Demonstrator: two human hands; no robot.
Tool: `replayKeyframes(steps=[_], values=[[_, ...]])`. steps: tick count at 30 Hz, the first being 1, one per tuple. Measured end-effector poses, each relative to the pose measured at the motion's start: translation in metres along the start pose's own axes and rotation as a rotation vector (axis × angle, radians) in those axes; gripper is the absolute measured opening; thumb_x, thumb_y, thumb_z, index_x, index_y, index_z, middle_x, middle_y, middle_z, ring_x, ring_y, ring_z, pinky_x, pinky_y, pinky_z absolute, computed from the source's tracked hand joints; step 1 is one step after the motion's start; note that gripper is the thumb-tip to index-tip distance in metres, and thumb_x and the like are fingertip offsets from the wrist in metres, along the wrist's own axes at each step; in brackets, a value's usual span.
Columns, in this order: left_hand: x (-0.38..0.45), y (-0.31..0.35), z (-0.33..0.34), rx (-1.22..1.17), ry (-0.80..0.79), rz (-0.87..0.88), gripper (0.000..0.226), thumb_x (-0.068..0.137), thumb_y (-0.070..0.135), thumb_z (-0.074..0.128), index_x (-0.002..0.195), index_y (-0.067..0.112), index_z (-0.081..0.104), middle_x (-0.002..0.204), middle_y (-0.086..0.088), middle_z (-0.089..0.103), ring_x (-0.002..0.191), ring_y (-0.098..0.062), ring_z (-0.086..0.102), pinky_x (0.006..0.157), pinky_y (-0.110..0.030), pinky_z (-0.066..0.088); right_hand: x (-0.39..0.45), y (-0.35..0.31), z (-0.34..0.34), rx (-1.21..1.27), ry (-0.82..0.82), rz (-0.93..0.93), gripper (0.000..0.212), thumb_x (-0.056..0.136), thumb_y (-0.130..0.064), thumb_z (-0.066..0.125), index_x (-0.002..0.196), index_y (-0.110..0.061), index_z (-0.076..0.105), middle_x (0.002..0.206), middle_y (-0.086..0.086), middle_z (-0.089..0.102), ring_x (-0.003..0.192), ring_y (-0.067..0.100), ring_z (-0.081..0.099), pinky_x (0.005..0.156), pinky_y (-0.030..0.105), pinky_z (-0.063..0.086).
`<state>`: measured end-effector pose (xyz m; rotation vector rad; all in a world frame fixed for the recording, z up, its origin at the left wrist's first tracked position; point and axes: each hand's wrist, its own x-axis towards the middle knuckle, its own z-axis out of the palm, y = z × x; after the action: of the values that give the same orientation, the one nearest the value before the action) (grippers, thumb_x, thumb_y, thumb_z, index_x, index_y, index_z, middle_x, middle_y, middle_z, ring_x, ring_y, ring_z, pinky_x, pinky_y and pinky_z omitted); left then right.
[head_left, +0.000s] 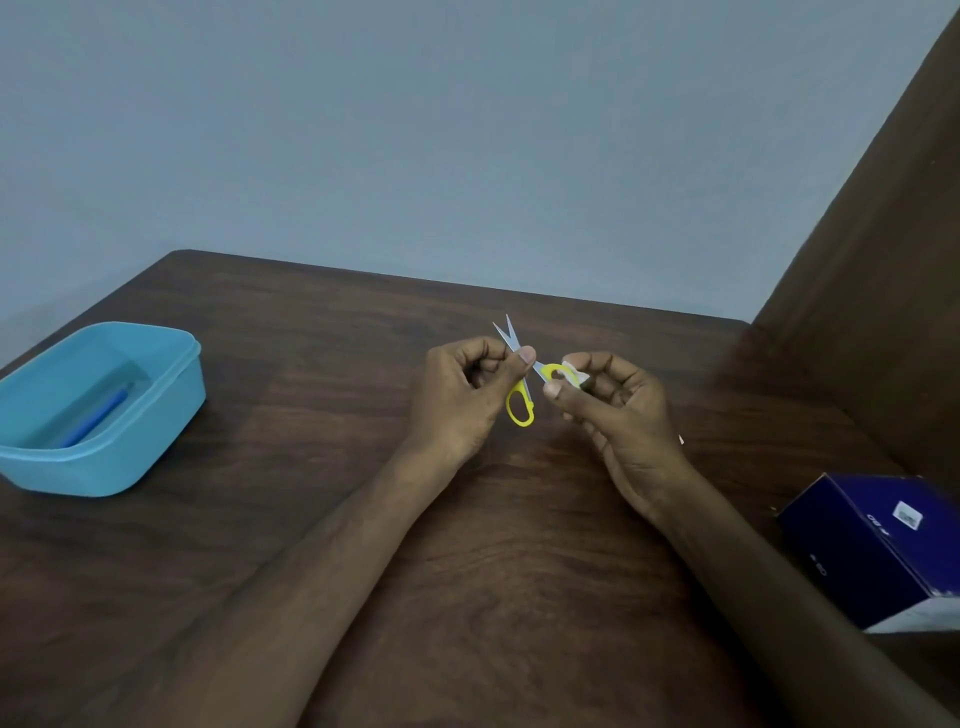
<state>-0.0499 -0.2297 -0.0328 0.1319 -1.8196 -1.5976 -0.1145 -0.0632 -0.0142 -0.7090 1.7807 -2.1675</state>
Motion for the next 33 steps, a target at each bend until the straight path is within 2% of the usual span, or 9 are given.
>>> replayKeyframes(steps=[2, 4, 9, 12, 15, 23, 27, 30, 33], values=[[0.001, -0.001, 0.0, 0.01, 0.014, -0.012, 0.04, 0.093, 0.044, 0.078, 0.073, 0.01, 0.071, 0.061, -0.001, 0.054, 0.062, -0.015, 0.04, 0.062, -0.032, 0.034, 0.0, 0.003, 0.0, -0.07, 0.021, -0.036, 0.044, 0.066, -0.013, 0.093, 0.105, -0.013, 0.074, 0.093, 0.002, 0.08, 0.084, 0.01, 0.07, 0.08, 0.024, 0.06], [0.001, -0.002, 0.001, 0.052, 0.007, -0.005, 0.04, 0.092, 0.045, 0.078, 0.074, 0.01, 0.072, 0.06, 0.001, 0.055, 0.057, -0.011, 0.039, 0.059, -0.027, 0.033, 0.0, 0.005, 0.001, -0.096, 0.067, -0.047, 0.034, 0.075, -0.006, 0.09, 0.105, -0.011, 0.075, 0.092, 0.002, 0.081, 0.083, 0.009, 0.071, 0.078, 0.022, 0.059], [0.0, -0.002, -0.001, 0.094, -0.001, 0.023, 0.036, 0.094, 0.043, 0.079, 0.075, 0.013, 0.074, 0.065, -0.02, 0.062, 0.056, -0.012, 0.038, 0.056, -0.027, 0.032, 0.003, 0.005, -0.002, -0.106, 0.096, -0.046, 0.003, 0.09, -0.009, 0.081, 0.088, -0.008, 0.078, 0.102, 0.005, 0.083, 0.079, 0.007, 0.072, 0.07, 0.019, 0.054], [-0.001, -0.003, -0.001, 0.132, -0.014, 0.013, 0.031, 0.095, 0.036, 0.081, 0.072, 0.016, 0.073, 0.058, -0.005, 0.061, 0.053, -0.007, 0.04, 0.055, -0.025, 0.034, 0.003, 0.005, -0.007, -0.208, 0.082, -0.06, 0.003, 0.088, -0.011, 0.083, 0.087, -0.009, 0.081, 0.101, 0.002, 0.084, 0.099, 0.005, 0.077, 0.076, 0.018, 0.055], [-0.001, -0.002, -0.001, 0.203, -0.035, 0.021, 0.033, 0.095, 0.033, 0.081, 0.066, 0.026, 0.068, 0.053, 0.013, 0.055, 0.047, -0.002, 0.041, 0.053, -0.019, 0.033, 0.003, 0.004, -0.012, -0.338, 0.049, -0.122, 0.01, 0.084, -0.015, 0.088, 0.092, -0.009, 0.084, 0.098, 0.0, 0.084, 0.1, 0.012, 0.079, 0.079, 0.02, 0.058], [-0.002, -0.003, -0.003, 0.182, -0.086, 0.028, 0.022, 0.092, 0.039, 0.08, 0.078, 0.022, 0.078, 0.068, 0.003, 0.073, 0.056, -0.009, 0.053, 0.056, -0.034, 0.045, 0.003, 0.002, -0.017, -0.516, 0.011, -0.165, 0.02, 0.082, -0.028, 0.091, 0.097, -0.016, 0.087, 0.095, -0.005, 0.084, 0.096, 0.014, 0.08, 0.087, 0.038, 0.063], [0.0, 0.004, -0.003, 0.076, -0.024, 0.006, 0.027, 0.096, 0.029, 0.081, 0.074, 0.015, 0.074, 0.059, 0.009, 0.06, 0.056, -0.007, 0.043, 0.057, -0.027, 0.035, 0.004, -0.001, -0.015, -0.344, 0.044, -0.144, 0.017, 0.087, -0.019, 0.086, 0.1, -0.008, 0.085, 0.104, 0.0, 0.084, 0.102, 0.013, 0.079, 0.087, 0.03, 0.061], [0.001, 0.007, -0.002, -0.062, 0.078, -0.047, 0.028, 0.097, 0.025, 0.081, 0.073, 0.013, 0.073, 0.063, 0.006, 0.052, 0.063, -0.011, 0.037, 0.059, -0.028, 0.032, 0.003, 0.0, -0.005, -0.192, 0.093, -0.101, 0.01, 0.092, -0.016, 0.08, 0.096, -0.007, 0.082, 0.099, 0.006, 0.084, 0.079, 0.011, 0.073, 0.072, 0.024, 0.057], [0.0, 0.012, 0.0, -0.14, 0.133, -0.077, 0.025, 0.097, 0.026, 0.08, 0.076, 0.014, 0.074, 0.066, 0.003, 0.051, 0.063, -0.007, 0.037, 0.059, -0.019, 0.035, -0.001, 0.004, 0.007, 0.041, 0.118, 0.041, 0.005, 0.091, -0.015, 0.078, 0.089, -0.01, 0.078, 0.09, 0.001, 0.081, 0.075, 0.011, 0.068, 0.068, 0.023, 0.055]])
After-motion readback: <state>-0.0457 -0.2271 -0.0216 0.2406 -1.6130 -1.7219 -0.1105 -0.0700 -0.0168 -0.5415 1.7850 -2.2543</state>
